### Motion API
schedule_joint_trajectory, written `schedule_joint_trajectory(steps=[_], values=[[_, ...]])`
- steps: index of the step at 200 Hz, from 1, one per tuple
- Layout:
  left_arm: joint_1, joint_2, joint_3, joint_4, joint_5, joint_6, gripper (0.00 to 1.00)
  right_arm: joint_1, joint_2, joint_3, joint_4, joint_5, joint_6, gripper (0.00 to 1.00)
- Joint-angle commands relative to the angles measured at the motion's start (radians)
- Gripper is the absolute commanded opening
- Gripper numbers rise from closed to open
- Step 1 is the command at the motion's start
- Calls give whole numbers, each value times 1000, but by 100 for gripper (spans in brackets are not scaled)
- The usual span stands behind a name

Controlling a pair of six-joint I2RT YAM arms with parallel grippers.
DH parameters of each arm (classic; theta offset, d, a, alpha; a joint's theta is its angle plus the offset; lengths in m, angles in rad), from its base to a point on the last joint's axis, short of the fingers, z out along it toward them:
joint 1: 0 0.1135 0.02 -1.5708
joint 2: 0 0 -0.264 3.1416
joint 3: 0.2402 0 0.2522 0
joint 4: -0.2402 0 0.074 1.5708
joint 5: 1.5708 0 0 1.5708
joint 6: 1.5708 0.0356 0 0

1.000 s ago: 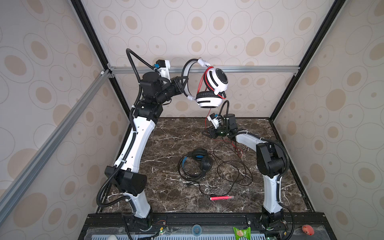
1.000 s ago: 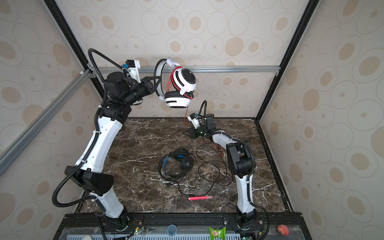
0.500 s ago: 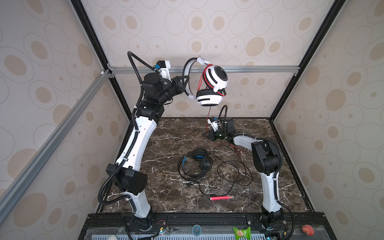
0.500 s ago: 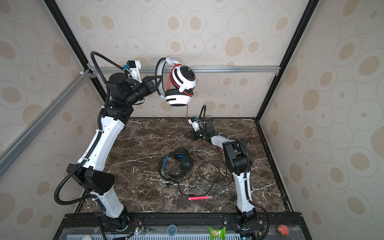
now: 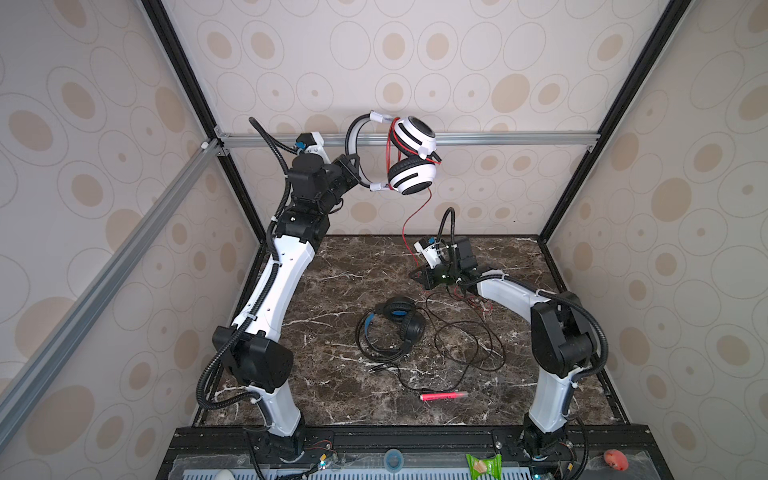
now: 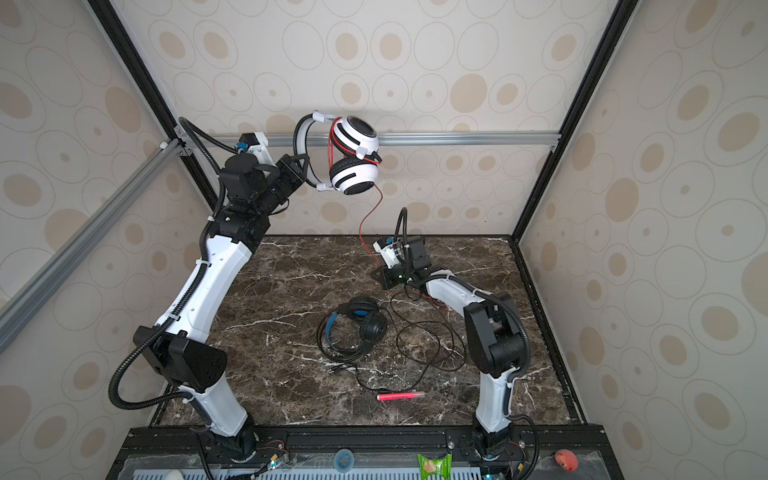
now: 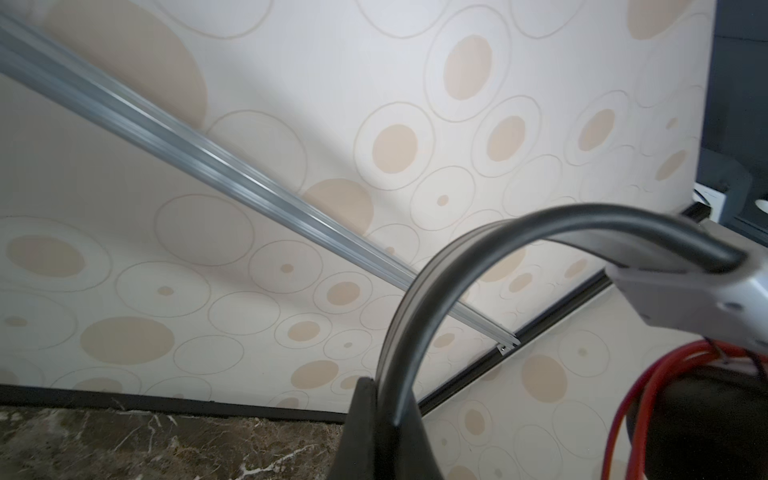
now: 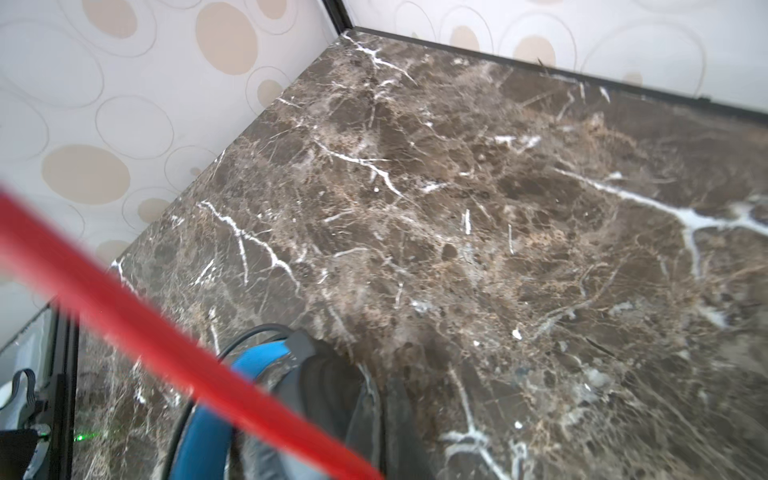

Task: Wrap the headphones

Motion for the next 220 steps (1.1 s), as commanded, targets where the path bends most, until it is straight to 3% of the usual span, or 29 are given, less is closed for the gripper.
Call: schedule_joint_trajectory(steps=[1, 50, 87, 154, 220], values=[[5, -53, -68, 127, -118, -101, 0, 39, -82, -19, -156, 95, -65, 0], [5, -56, -203, 225, -190, -143, 0, 143, -181, -26, -321, 204, -87, 0], [6, -17, -210, 241, -214, -139, 0, 235, -224, -18, -429, 269, -130, 0], [5, 28, -185, 177, -321, 73, 0, 307, -317, 91, -578, 347, -195, 0], [-7, 37, -229, 147, -378, 260, 0, 317, -240, 346, -779, 311, -300, 0]])
